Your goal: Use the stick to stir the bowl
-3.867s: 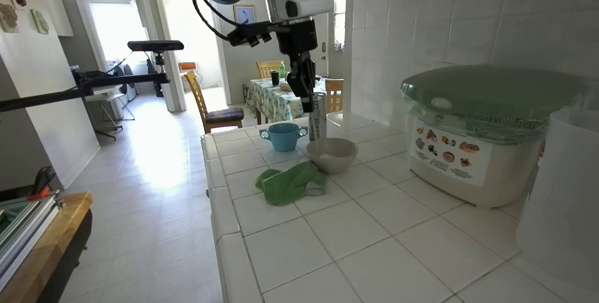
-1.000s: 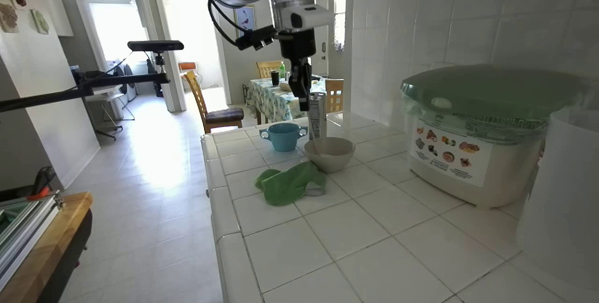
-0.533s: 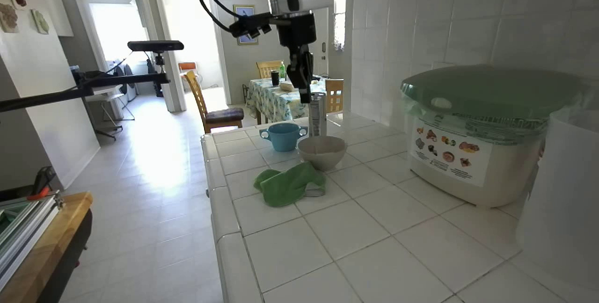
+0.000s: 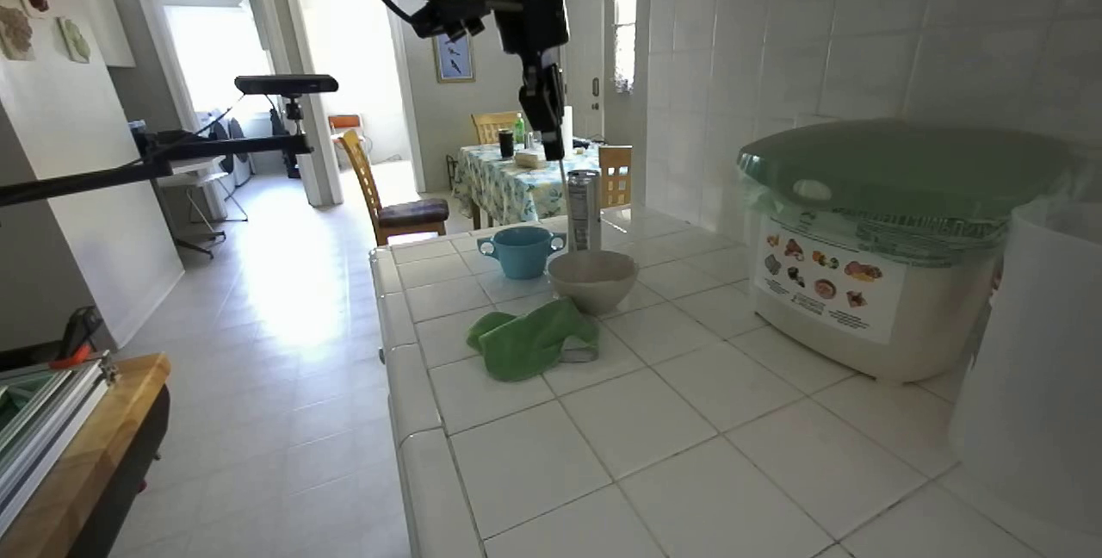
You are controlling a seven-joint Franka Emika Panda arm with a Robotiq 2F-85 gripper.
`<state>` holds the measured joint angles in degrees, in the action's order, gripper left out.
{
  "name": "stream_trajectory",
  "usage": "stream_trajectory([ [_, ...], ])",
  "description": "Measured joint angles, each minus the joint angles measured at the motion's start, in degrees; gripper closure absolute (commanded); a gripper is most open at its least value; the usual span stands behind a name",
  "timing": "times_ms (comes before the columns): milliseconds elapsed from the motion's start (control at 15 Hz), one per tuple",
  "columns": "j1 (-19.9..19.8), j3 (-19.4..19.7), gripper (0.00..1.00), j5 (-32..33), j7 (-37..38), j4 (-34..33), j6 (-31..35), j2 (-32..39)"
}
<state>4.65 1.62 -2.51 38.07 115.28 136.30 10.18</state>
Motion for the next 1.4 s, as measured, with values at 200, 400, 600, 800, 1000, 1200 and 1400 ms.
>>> stream_trajectory([
  [200,0.3,-0.8,0.99,1.2,0.0,-0.3,-0.1,-1.5],
  [400,0.9,-2.1,0.99,1.7,-0.5,-0.8,0.0,-2.2],
  [600,1.3,-3.7,0.99,1.1,-3.0,-1.4,1.1,-2.4],
  [800,1.4,-5.0,0.99,-1.6,-7.0,-1.5,2.9,-2.3],
  [1000,1.3,-5.9,0.99,-6.7,-11.8,-1.5,3.7,-1.5],
  [1200,1.3,-7.0,0.99,-13.2,-16.9,-1.5,4.4,-0.1],
  [1400,1.3,-7.6,0.99,-16.8,-20.0,-1.5,4.4,0.9],
])
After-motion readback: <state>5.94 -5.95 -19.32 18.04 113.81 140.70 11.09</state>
